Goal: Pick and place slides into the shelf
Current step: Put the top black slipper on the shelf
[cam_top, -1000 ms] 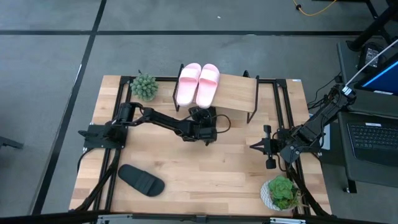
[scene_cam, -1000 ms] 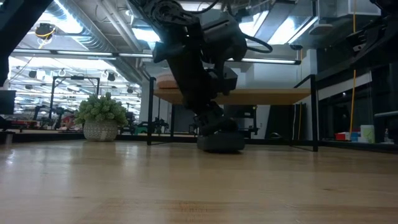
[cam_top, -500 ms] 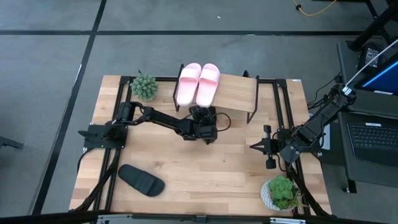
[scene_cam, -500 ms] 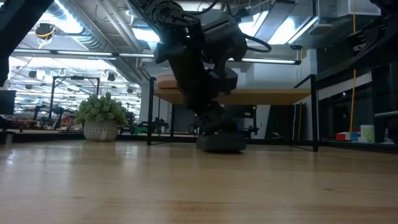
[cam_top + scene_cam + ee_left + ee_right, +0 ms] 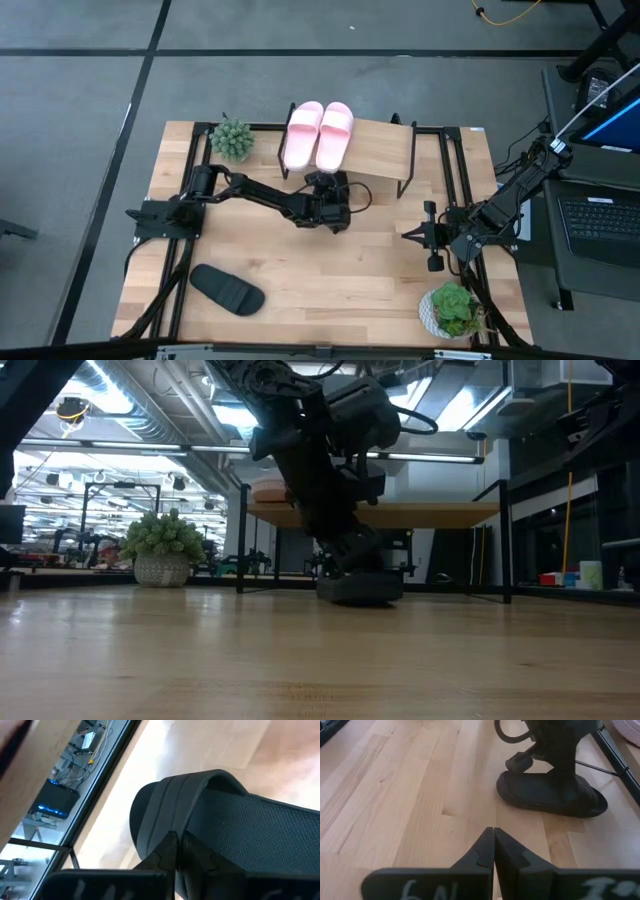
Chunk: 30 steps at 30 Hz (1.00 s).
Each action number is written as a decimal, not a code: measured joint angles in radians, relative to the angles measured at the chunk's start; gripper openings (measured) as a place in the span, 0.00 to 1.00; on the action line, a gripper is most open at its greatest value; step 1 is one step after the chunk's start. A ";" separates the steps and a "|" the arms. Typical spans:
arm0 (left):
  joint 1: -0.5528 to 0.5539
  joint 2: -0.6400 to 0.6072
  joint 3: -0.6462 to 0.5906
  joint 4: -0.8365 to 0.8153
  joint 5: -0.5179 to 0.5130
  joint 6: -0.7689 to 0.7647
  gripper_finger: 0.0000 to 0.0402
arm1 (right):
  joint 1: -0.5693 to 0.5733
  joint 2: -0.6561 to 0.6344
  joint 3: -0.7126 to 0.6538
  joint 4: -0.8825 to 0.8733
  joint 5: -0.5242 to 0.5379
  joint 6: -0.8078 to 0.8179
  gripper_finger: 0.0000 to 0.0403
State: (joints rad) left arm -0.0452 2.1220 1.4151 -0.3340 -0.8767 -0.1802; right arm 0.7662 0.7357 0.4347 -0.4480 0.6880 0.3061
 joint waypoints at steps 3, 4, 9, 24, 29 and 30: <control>-0.024 0.000 0.000 0.000 0.001 -0.001 0.01 | 0.000 0.000 0.000 0.000 0.000 0.000 0.02; -0.032 0.000 0.000 0.000 0.001 -0.001 0.02 | 0.000 0.000 0.000 0.000 0.000 0.000 0.02; -0.084 0.000 0.014 -0.003 0.005 -0.002 0.01 | 0.000 0.000 0.000 0.000 0.000 0.000 0.02; -0.162 0.000 0.190 -0.098 0.004 0.033 0.00 | 0.000 0.000 0.000 0.000 0.000 -0.003 0.02; -0.167 0.000 0.274 -0.178 -0.003 0.034 0.00 | 0.000 0.000 0.000 0.000 0.000 -0.003 0.02; -0.171 0.000 0.289 -0.192 -0.003 0.034 0.00 | 0.000 0.000 0.000 0.000 0.000 -0.003 0.02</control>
State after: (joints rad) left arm -0.2159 2.1220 1.7042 -0.5256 -0.8795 -0.1467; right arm 0.7662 0.7357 0.4347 -0.4477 0.6880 0.3031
